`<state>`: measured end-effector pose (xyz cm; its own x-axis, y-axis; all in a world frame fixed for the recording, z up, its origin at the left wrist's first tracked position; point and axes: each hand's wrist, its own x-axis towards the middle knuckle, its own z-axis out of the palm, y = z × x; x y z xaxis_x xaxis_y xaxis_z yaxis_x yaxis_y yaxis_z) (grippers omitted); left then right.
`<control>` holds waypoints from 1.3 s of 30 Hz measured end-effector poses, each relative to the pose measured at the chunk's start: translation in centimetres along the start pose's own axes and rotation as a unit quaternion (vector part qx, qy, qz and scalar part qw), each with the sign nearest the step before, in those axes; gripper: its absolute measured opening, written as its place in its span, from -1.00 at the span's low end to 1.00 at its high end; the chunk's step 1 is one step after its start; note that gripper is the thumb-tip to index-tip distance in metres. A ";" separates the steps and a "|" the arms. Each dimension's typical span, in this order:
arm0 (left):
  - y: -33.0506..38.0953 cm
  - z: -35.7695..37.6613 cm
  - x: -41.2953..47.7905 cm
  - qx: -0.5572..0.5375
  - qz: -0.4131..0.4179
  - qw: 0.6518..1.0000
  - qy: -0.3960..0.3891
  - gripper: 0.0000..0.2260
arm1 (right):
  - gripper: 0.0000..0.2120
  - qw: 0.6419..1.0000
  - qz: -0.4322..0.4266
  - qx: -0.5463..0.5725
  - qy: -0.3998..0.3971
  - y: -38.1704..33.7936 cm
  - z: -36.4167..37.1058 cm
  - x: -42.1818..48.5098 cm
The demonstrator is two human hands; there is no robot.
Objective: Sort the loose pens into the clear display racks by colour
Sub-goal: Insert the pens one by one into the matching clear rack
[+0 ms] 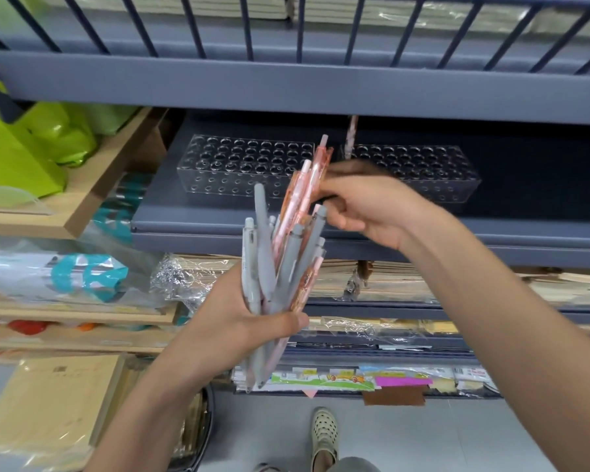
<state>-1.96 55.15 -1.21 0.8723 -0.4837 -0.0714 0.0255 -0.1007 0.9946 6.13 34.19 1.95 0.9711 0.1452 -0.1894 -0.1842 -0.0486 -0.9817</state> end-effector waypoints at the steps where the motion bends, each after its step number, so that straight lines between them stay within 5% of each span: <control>1: 0.0 -0.1 0.0 0.001 0.000 1.000 -0.002 -0.68 | -0.85 0.999 0.022 0.017 -0.024 0.3 0.5 0.3; 7: -0.3 -0.9 -0.3 0.002 -0.002 1.000 -0.003 -0.70 | -0.40 0.988 0.079 0.007 -0.135 0.3 3.1 2.1; 13: -0.7 -2.1 -0.9 -0.023 -0.021 0.999 -0.002 -0.70 | -0.82 0.987 0.067 0.068 -0.130 0.0 5.1 2.7; 19: -1.2 -3.7 -1.5 -0.066 -0.046 0.997 0.004 -0.79 | -0.84 0.981 0.029 0.177 -0.076 -0.2 7.6 2.8; 25: -1.4 -4.5 -2.7 -0.076 -0.045 0.996 0.011 -0.79 | -0.87 0.931 -0.031 0.363 0.011 -0.8 9.2 3.3; 39: -2.1 -6.9 -5.3 -0.107 -0.044 0.993 0.019 -0.74 | -0.86 0.922 -0.176 0.301 0.168 -1.2 10.5 3.4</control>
<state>-3.27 63.97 -2.39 0.8795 -0.4479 -0.1604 0.2029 0.0482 0.9780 8.10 45.08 2.26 0.9601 -0.2729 0.0609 0.1994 0.5154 -0.8334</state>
